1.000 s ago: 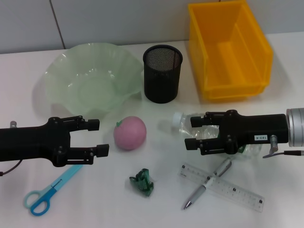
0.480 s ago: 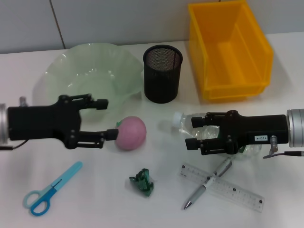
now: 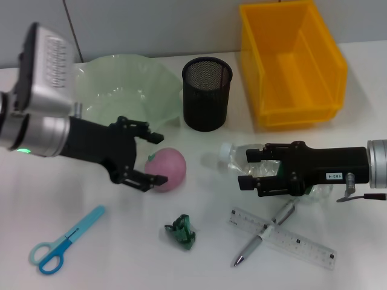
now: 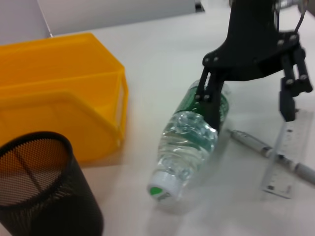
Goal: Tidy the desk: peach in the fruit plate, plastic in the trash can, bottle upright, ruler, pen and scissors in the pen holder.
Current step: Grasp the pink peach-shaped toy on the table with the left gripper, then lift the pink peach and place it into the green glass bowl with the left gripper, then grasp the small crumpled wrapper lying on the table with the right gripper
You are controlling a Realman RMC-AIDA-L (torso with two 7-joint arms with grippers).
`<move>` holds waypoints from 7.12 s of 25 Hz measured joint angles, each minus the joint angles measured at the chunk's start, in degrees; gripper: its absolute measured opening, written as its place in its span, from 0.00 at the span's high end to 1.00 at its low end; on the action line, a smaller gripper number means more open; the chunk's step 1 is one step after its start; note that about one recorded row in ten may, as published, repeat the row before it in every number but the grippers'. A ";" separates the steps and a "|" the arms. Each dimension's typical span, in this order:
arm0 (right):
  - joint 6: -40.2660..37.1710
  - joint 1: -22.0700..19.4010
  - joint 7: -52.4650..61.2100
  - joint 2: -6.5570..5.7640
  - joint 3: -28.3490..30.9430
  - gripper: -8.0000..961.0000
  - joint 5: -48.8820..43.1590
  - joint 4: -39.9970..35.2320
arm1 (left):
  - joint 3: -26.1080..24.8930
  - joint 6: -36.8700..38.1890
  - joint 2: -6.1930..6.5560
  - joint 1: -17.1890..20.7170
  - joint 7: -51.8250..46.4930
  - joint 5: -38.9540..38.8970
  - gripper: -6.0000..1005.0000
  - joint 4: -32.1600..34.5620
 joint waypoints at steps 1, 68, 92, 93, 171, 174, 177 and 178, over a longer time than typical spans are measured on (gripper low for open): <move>0.06 -0.04 0.01 -0.03 0.04 0.18 -0.01 0.00 | 1.43 -0.95 0.00 0.00 -0.05 -0.83 0.17 0.04; 2.13 0.82 0.95 -0.37 -0.40 0.19 -0.03 0.01 | -10.28 -13.84 0.62 7.48 -5.05 -34.66 0.80 -11.18; 1.57 1.27 1.66 -0.58 -0.37 0.19 -0.03 0.01 | -5.49 -34.16 0.24 5.66 -1.25 -36.95 0.93 -19.12; 1.58 1.27 1.67 -0.59 -0.38 0.19 -0.03 0.00 | -5.29 -34.40 0.21 5.48 -0.87 -36.99 0.93 -19.56; -16.65 20.34 25.93 -3.04 -1.94 0.19 -18.01 -12.99 | -1.44 11.88 2.74 24.04 -12.70 -27.95 0.16 2.39; -16.98 22.74 27.83 -2.82 -5.93 0.19 -19.02 -13.02 | -1.68 11.74 2.56 24.77 -11.07 -27.88 0.16 2.10; -16.49 24.64 29.65 -2.13 -10.04 0.19 -19.99 -13.09 | -1.85 11.53 2.23 25.44 -9.20 -27.85 0.16 1.96; -16.32 24.92 29.85 -1.96 -10.61 0.19 -20.27 -13.10 | -1.80 11.38 2.17 25.61 -8.70 -27.85 0.16 1.91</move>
